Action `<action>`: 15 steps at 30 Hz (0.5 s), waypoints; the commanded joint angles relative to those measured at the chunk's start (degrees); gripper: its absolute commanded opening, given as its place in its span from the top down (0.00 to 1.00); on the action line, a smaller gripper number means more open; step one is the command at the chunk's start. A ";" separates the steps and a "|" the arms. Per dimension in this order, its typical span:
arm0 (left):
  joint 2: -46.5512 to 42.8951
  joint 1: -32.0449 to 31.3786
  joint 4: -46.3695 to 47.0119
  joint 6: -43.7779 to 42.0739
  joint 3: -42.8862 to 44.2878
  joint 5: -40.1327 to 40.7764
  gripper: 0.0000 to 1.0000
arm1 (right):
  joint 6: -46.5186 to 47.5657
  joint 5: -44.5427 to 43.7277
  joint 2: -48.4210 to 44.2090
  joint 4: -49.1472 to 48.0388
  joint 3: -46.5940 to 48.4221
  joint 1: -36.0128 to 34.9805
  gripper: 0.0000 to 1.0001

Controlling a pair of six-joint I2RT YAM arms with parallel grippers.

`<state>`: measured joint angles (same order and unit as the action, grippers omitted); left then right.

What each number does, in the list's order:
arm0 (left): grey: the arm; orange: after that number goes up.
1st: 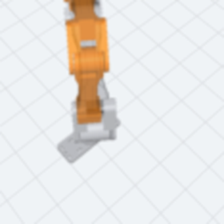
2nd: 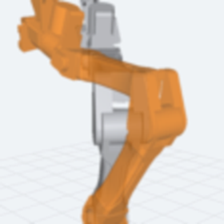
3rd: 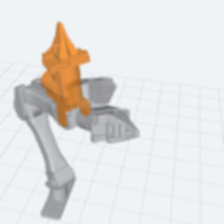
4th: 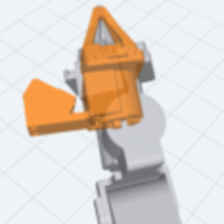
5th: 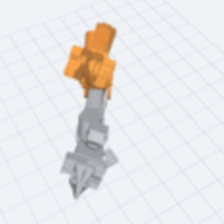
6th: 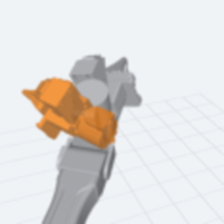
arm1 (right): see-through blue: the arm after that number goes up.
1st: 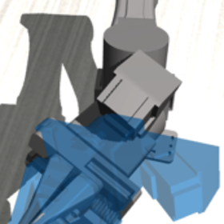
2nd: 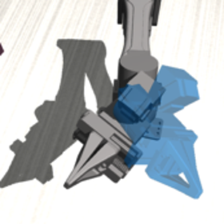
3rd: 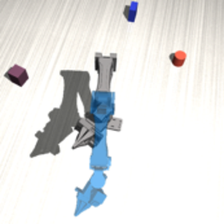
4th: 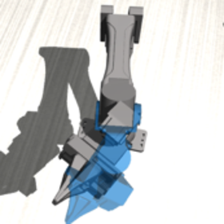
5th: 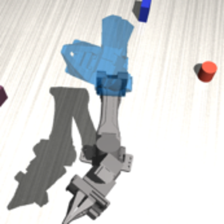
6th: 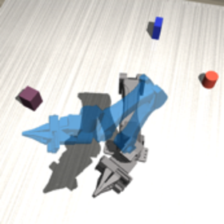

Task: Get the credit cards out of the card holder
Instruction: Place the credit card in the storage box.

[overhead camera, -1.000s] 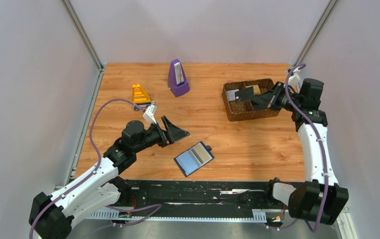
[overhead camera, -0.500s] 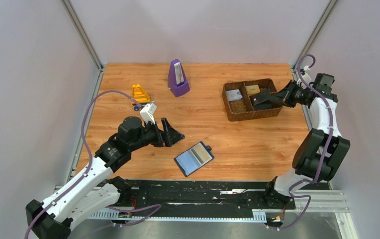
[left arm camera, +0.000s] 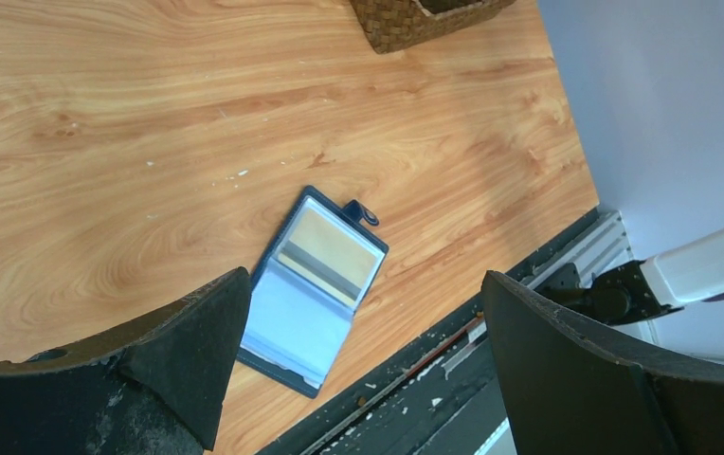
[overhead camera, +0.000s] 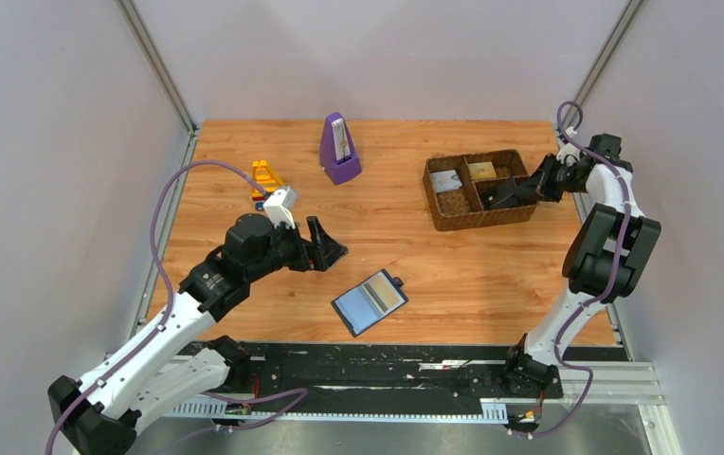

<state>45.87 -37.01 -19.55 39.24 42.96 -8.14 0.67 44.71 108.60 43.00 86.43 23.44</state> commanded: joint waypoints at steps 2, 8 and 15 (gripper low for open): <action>1.54 0.01 1.14 -1.24 1.85 2.28 0.00 | 3.87 1.54 3.17 1.82 3.94 -0.02 1.00; 2.61 0.00 1.36 -1.33 1.75 2.32 0.00 | 4.69 5.44 5.19 1.80 4.56 -0.54 1.00; 2.85 -0.01 1.99 -0.97 1.25 2.82 0.00 | 4.32 7.89 7.31 1.72 5.99 -1.04 1.00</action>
<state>48.62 -37.04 -19.51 39.09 42.94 -6.55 3.25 49.01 114.93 45.19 89.43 22.94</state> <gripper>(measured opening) 0.997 0.011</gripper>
